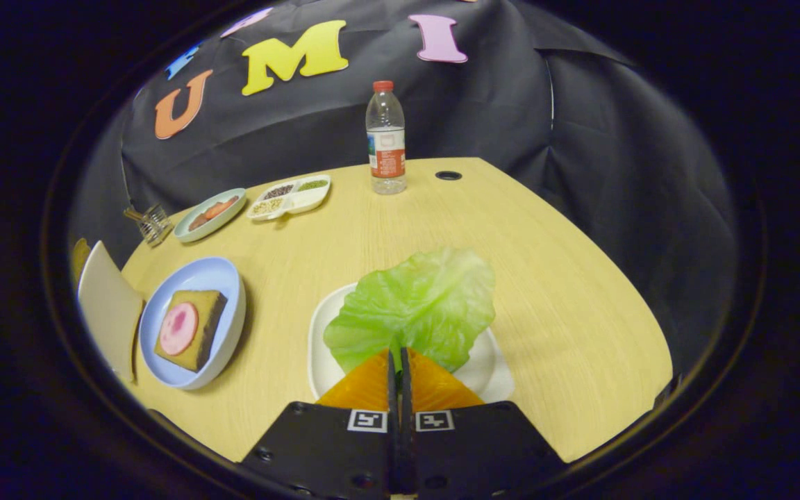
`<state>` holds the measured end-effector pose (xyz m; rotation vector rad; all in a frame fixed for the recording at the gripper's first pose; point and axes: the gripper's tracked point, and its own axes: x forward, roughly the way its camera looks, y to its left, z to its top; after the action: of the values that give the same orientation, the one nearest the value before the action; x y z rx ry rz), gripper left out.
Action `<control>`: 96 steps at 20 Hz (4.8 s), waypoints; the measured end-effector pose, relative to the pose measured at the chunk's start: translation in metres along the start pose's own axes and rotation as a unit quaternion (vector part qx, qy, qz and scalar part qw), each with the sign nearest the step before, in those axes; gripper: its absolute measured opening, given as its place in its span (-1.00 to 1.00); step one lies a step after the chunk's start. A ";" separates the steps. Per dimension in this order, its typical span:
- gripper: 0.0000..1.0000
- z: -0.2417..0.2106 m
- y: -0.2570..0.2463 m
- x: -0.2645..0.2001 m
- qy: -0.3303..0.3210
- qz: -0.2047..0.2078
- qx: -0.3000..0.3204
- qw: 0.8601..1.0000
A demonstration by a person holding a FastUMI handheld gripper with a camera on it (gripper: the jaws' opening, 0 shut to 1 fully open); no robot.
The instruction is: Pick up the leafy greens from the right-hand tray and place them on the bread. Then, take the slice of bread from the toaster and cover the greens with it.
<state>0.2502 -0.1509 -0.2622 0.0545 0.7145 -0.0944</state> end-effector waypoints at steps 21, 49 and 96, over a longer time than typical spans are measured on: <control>-1.00 0.048 0.245 -0.083 -0.087 0.151 -0.068 0.982; 0.93 0.008 0.237 -0.080 -0.062 0.095 -0.057 0.992; -0.81 0.095 0.481 -0.222 -0.180 0.093 -0.083 0.976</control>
<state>0.1960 0.3347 -0.0359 -0.0548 0.3504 0.1332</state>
